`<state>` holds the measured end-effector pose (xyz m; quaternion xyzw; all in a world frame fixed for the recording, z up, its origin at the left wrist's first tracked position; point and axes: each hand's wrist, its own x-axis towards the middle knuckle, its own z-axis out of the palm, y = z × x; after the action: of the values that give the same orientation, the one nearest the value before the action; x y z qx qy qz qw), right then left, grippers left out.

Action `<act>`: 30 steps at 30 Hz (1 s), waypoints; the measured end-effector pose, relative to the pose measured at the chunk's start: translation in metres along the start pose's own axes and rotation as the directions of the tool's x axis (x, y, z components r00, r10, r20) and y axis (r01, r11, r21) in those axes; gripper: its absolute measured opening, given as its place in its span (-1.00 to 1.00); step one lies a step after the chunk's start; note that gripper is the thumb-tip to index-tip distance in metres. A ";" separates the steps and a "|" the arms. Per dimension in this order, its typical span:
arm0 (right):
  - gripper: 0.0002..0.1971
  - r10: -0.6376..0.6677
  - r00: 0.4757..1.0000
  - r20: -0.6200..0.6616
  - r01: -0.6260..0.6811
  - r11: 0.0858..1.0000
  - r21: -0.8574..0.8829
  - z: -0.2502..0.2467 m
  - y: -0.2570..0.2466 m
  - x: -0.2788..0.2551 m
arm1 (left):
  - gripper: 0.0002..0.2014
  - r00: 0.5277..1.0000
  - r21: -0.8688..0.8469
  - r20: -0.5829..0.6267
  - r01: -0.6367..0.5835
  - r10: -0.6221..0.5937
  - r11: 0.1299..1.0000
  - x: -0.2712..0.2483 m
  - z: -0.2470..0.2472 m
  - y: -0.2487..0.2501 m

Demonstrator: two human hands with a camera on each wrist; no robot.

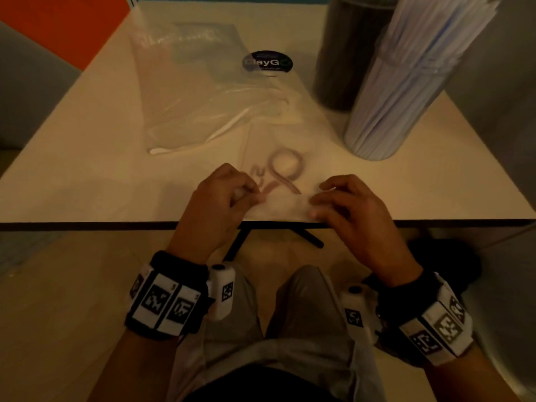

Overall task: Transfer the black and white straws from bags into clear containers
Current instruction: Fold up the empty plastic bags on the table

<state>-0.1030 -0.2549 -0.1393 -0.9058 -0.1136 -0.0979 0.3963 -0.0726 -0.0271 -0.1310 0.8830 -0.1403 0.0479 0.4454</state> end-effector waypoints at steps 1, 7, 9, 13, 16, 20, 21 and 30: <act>-0.67 -0.015 0.997 0.074 0.016 1.000 -0.019 -0.004 0.002 -0.003 | -0.76 0.999 -0.009 0.050 -0.003 0.004 1.000 -0.002 -0.003 -0.001; -0.74 -0.064 0.995 0.078 0.068 0.997 -0.042 -0.013 0.009 -0.003 | -0.66 0.968 0.181 0.184 -0.205 0.172 0.962 -0.010 -0.011 -0.013; -0.81 -0.037 0.999 0.032 0.036 0.999 0.018 -0.013 0.006 -0.001 | -0.71 0.971 0.153 0.126 -0.220 0.202 0.963 -0.010 -0.011 -0.014; -0.86 0.077 0.996 -0.034 -0.073 0.991 0.112 -0.011 -0.002 0.001 | -0.81 0.993 0.068 0.026 -0.115 0.114 0.991 -0.010 -0.009 -0.006; -0.84 0.154 0.987 -0.051 -0.144 0.977 0.159 -0.009 -0.006 0.004 | -0.95 0.999 0.042 -0.022 -0.049 0.050 0.998 -0.006 -0.006 -0.001; -0.84 0.159 0.985 -0.073 -0.159 0.987 0.013 -0.006 -0.001 0.010 | -0.94 0.998 0.064 -0.012 -0.056 0.057 0.996 0.000 -0.004 -0.005; -0.83 0.165 0.984 -0.075 -0.165 0.986 0.001 -0.006 0.001 0.011 | -0.98 0.997 0.068 0.010 -0.082 0.082 0.994 0.000 -0.003 -0.007; -0.48 0.048 0.980 0.192 -0.034 0.996 -0.077 -0.015 0.004 0.005 | -0.49 0.977 0.291 0.145 -0.193 0.156 0.937 -0.013 -0.006 -0.018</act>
<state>-0.0984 -0.2678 -0.1306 -0.9270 -0.1294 -0.0052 0.3519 -0.0798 -0.0097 -0.1444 0.9261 -0.2356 0.0552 0.2893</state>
